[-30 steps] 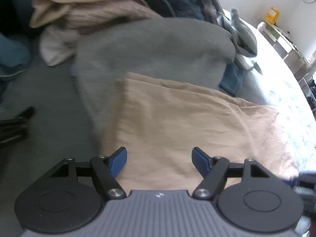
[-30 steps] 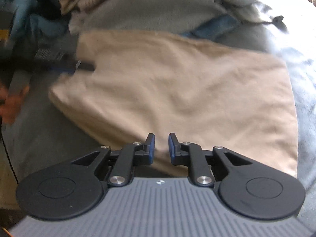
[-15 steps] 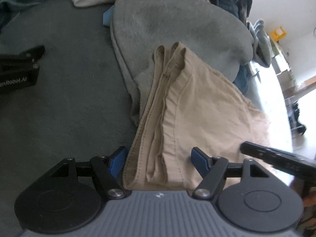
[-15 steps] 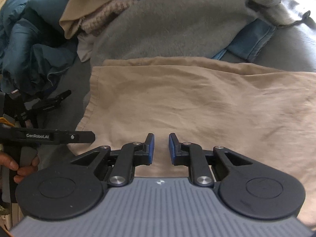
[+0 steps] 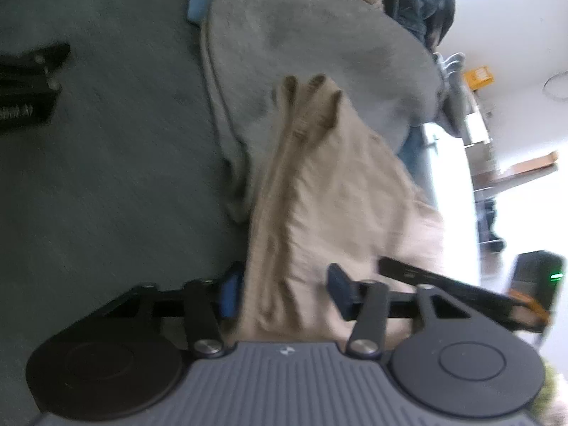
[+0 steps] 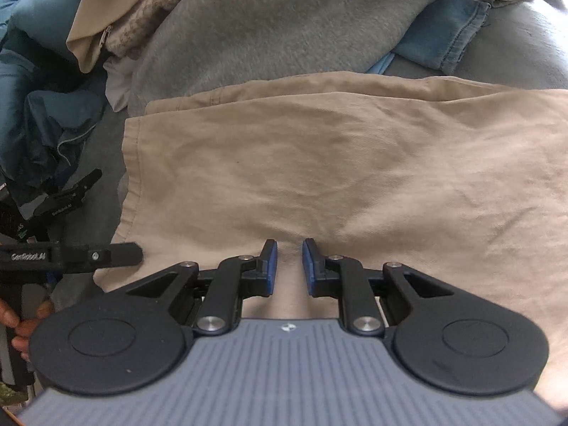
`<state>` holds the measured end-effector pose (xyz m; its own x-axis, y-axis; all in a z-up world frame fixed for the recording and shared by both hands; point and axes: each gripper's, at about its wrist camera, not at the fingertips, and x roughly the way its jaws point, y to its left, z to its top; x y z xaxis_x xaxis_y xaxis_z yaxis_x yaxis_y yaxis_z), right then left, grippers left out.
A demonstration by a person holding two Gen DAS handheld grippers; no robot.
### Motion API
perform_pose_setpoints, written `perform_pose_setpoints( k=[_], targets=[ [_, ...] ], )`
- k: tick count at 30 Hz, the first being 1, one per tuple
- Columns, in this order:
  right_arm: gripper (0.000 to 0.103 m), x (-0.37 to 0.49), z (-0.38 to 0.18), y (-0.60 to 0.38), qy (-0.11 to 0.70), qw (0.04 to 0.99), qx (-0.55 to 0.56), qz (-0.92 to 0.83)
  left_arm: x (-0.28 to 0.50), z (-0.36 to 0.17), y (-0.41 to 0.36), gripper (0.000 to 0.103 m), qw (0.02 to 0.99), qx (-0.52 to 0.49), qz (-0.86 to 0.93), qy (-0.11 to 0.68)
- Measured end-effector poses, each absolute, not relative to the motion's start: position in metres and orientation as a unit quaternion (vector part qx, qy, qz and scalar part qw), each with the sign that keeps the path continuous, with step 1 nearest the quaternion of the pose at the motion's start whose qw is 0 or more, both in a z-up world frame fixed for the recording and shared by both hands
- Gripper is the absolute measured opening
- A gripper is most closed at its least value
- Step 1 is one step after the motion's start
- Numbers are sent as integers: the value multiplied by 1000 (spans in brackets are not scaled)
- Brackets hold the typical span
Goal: Fold clothes
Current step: 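Grasp the folded trouser stack edge with the left gripper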
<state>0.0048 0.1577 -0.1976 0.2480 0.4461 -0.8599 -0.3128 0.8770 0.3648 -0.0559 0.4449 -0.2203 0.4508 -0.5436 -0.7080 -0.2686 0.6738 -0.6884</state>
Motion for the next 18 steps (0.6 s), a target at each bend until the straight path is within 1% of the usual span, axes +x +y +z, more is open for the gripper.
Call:
perform_pose_setpoints(
  k=[4, 6, 8, 10, 15, 18],
  targets=[
    [15, 5, -198, 156, 564, 788, 65, 238, -56, -212, 443, 47, 758, -398, -99, 506],
    [15, 5, -199, 155, 563, 789, 68, 236, -54, -218, 441, 46, 755, -403, -91, 509],
    [15, 4, -200, 156, 560, 792, 65, 237, -51, -219, 440, 33, 753, -410, -82, 508],
    [15, 2, -199, 157, 556, 794, 58, 239, -53, -212, 438, 24, 763, -405, -80, 498],
    [15, -1, -197, 157, 549, 798, 49, 242, -53, -194, 429, 22, 778, -376, -67, 498],
    [16, -5, -183, 148, 543, 801, 71, 242, -53, -185, 429, 21, 782, -381, -68, 488]
  ],
)
